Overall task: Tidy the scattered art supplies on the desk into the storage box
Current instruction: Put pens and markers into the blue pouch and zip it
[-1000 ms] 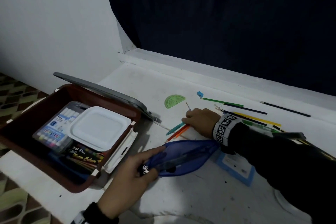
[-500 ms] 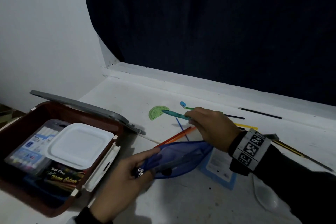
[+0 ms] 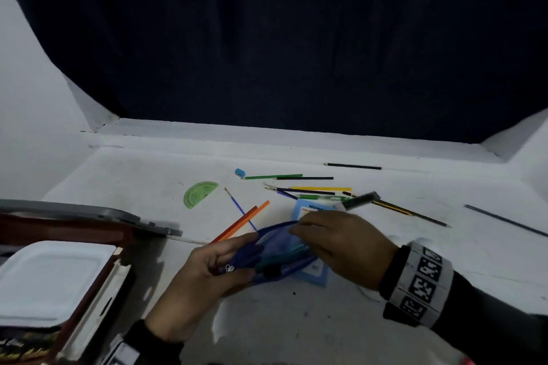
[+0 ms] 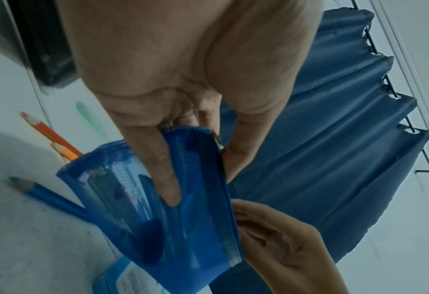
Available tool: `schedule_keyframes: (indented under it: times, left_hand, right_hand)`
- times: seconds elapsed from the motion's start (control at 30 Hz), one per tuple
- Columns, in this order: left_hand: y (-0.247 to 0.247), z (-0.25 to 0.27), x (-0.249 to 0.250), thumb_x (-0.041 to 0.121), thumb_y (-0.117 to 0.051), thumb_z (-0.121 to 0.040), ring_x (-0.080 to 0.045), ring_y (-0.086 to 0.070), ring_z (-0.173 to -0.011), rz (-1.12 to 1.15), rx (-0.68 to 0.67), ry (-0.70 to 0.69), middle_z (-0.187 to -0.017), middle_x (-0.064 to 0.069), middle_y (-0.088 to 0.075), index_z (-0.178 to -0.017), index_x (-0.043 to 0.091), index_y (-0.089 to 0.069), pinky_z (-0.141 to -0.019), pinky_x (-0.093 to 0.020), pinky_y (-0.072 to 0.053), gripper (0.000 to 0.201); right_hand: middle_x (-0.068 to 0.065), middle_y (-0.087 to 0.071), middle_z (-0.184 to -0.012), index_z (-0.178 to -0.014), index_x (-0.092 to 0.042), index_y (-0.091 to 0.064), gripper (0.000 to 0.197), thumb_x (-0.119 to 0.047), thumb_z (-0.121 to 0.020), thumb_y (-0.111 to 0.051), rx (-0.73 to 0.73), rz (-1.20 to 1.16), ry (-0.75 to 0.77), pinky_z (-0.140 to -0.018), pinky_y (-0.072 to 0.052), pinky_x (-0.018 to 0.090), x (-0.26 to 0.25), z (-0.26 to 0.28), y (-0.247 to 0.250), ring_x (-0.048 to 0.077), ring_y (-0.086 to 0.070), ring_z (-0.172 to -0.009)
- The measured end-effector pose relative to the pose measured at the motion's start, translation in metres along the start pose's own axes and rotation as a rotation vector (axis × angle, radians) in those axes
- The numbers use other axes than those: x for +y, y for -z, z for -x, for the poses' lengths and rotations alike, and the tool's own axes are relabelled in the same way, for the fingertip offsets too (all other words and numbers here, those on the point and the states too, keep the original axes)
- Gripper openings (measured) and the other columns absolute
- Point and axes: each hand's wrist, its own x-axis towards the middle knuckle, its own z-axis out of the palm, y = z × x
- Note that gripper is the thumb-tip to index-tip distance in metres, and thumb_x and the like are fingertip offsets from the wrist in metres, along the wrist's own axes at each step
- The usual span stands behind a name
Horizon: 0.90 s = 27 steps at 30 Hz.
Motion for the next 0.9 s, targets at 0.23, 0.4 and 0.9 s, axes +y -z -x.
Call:
schedule_keyframes:
  times: [0.23,0.4,0.9]
  left_hand:
    - [-0.013,-0.019,0.004,-0.017,-0.061,-0.082,-0.027,-0.071,-0.104,0.026,-0.007,0.014,-0.113,-0.010,-0.074,-0.121,0.012,-0.068,-0.087,-0.039,-0.058,0.049]
    - [-0.009,-0.026,0.008,-0.015,-0.060,-0.085,-0.024,-0.069,-0.109,0.014,-0.007,-0.004,-0.116,-0.007,-0.073,-0.125,0.014,-0.065,-0.091,-0.039,-0.057,0.050]
    - [0.005,-0.026,0.001,-0.015,-0.059,-0.084,-0.024,-0.070,-0.106,0.068,0.023,-0.009,-0.117,-0.009,-0.073,-0.126,0.012,-0.065,-0.076,-0.026,-0.060,0.050]
  right_hand:
    - [-0.001,-0.066,-0.090,-0.099,-0.015,-0.071,0.014,-0.013,-0.089,-0.061,0.192,-0.032,-0.281,-0.069,-0.054,0.032,0.048,0.014,0.016,0.019,-0.062,-0.077]
    - [0.000,-0.065,-0.103,-0.111,-0.019,-0.067,0.023,-0.016,-0.094,-0.053,-0.112,0.095,-0.547,-0.077,-0.051,0.035,0.109,0.017,-0.005,0.022,-0.061,-0.093]
    - [0.005,-0.049,-0.123,-0.122,-0.023,-0.054,0.033,-0.011,-0.092,-0.047,-0.566,0.315,-0.501,-0.079,-0.043,0.035,0.154,0.013,-0.064,0.027,-0.050,-0.108]
